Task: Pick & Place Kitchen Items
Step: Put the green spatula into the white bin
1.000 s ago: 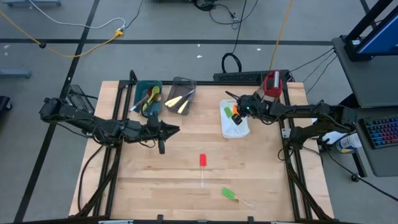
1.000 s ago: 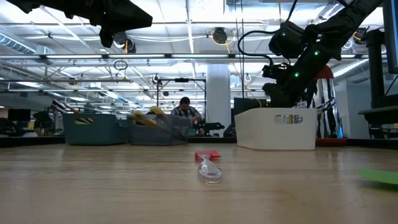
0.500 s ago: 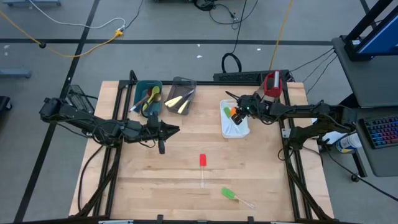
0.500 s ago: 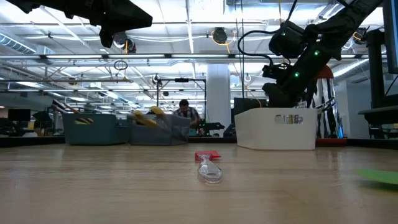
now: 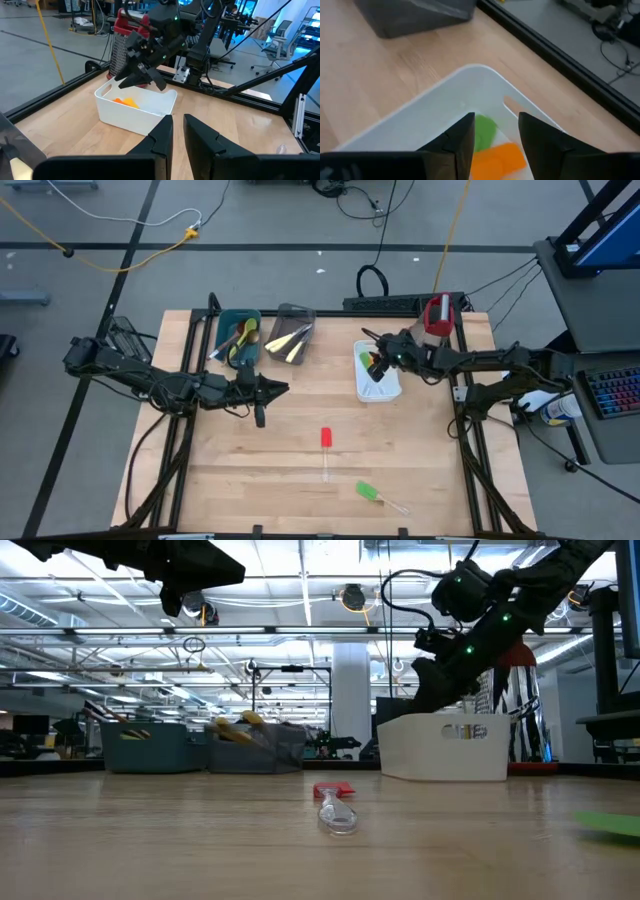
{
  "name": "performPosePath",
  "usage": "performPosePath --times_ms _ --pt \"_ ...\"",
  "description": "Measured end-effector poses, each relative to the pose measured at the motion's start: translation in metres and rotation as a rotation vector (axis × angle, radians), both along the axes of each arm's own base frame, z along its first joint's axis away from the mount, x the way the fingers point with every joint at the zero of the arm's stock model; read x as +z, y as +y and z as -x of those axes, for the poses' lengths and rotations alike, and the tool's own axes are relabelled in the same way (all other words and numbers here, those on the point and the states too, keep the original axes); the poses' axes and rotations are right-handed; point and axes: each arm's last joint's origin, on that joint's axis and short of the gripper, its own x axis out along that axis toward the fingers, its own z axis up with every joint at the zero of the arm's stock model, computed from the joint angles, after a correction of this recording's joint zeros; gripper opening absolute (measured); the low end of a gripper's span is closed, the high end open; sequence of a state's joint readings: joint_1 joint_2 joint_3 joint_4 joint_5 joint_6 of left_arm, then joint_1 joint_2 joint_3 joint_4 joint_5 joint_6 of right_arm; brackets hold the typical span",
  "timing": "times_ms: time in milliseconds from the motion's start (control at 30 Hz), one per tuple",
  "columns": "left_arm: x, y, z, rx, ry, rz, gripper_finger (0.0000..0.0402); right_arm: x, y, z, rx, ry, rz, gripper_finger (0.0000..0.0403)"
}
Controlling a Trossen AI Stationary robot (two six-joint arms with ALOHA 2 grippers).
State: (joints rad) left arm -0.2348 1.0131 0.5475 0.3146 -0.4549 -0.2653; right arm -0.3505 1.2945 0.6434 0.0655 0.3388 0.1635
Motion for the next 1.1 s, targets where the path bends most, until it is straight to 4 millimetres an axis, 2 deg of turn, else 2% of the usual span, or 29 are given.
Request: performPosePath --times_ms 233,500,767,900,1100 --pt "-0.001 0.0 0.0 0.002 0.004 0.016 0.0044 0.005 0.007 -0.007 0.036 -0.065 0.022 0.0176" --pt "-0.007 0.0 0.001 0.012 0.055 0.057 0.0044 0.016 0.027 -0.017 0.157 -0.141 0.095 0.0203" --pt "-0.01 0.0 0.002 -0.003 0.083 0.055 0.0044 0.037 0.064 -0.026 0.338 -0.28 0.187 0.02" --pt "-0.01 0.0 0.002 -0.01 0.096 0.034 0.0044 0.038 0.087 -0.027 0.424 -0.296 0.177 0.0202" --pt "-0.01 -0.002 0.001 -0.119 0.124 -0.075 0.0044 0.038 0.115 -0.026 0.496 -0.344 0.09 0.0212"
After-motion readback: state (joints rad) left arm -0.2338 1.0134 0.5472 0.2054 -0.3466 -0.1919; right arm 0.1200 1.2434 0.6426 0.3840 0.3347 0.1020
